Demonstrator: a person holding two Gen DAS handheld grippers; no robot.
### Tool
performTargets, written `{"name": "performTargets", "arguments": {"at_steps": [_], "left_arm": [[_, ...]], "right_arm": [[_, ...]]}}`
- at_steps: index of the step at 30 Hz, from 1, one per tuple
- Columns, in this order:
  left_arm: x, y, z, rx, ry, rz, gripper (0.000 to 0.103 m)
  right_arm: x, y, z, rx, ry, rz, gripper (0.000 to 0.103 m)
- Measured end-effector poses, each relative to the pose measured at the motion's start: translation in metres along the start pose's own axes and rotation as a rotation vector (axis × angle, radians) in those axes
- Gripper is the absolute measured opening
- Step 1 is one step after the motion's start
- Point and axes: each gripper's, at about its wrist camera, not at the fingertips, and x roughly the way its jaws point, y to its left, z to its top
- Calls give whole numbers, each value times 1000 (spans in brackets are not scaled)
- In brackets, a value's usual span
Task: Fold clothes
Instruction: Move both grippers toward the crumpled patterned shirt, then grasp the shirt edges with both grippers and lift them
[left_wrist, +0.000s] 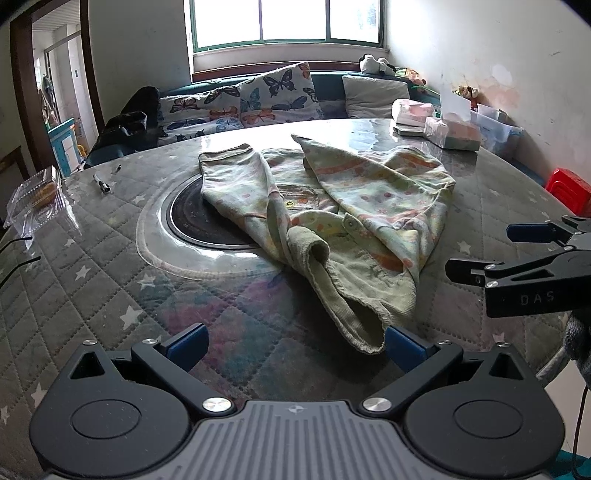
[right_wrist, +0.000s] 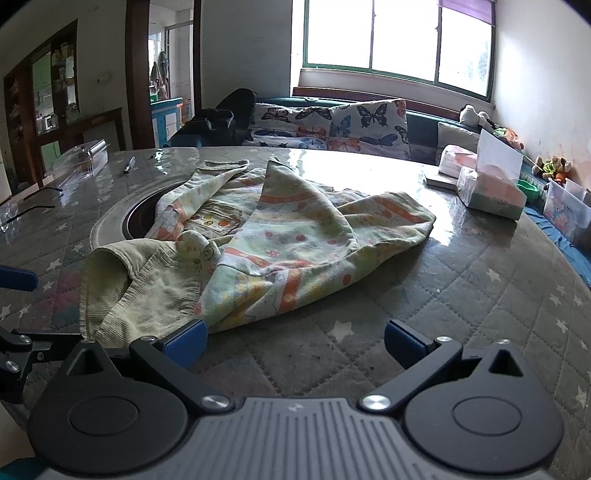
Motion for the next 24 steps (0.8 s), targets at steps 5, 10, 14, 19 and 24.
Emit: {"name": "performTargets", "arguments": {"at_steps": [5,10,14,19,24], "left_arm": [[0,2,5,4,-7,7,103],[0,6,13,8,-19,17,103],[1,10,22,11,-30,24,103],[6,13,36,14,-42,28,103],[15,16,55,12,-54,41,103]], "right_arm": [[3,3,5,-16,-2,5,103],[7,5,11,-26,-5,10,103],[12,5,16,-36,-4,15,103],[19,5,24,-45,-4,18,103],[29,2,33,-54,-2,17,103]]}}
